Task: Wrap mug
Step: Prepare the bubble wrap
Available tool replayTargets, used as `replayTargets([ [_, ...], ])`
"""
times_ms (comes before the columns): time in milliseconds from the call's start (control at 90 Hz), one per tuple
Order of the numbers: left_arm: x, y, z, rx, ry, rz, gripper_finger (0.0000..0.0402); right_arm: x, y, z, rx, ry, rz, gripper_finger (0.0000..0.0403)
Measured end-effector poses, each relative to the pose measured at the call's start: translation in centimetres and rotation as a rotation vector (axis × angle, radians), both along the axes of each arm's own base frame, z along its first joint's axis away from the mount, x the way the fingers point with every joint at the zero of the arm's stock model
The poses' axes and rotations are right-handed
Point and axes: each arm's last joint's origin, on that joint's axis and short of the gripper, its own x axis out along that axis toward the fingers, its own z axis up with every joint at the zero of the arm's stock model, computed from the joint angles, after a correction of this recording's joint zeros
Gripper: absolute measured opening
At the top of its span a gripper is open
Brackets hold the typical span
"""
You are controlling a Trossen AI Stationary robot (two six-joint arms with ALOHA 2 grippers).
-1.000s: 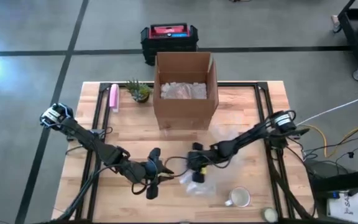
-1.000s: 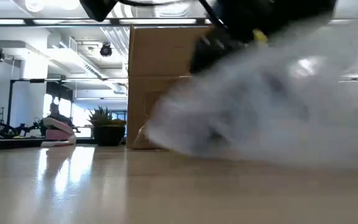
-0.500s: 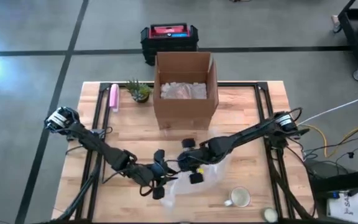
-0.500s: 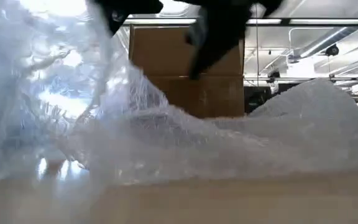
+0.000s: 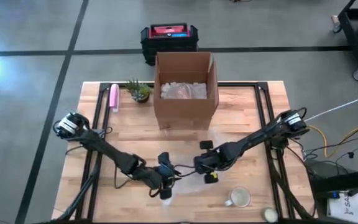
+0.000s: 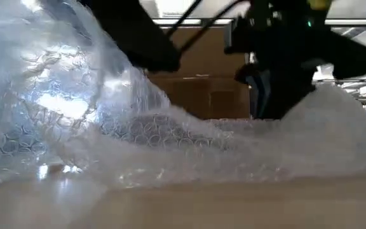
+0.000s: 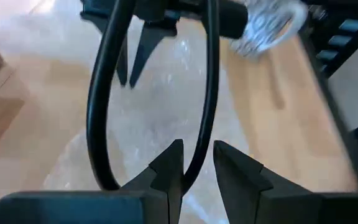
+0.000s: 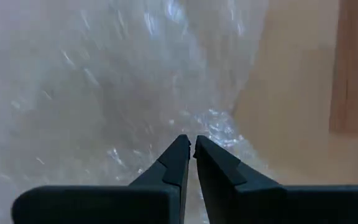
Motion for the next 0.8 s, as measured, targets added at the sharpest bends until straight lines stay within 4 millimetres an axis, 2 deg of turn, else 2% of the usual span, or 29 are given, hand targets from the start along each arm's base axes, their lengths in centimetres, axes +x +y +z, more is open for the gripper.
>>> replayTargets([
  [278,-0.6,1.4,1.4,0.021,0.028,0.040,0.0075,0.6,0.1,0.7,0.007,-0.030,0.004,0.0018],
  [800,-1.4,2.9,-1.3,-0.075,0.083,0.204,0.0075,0.8,0.0,0.0,0.028,-0.023,-0.064,0.0018],
])
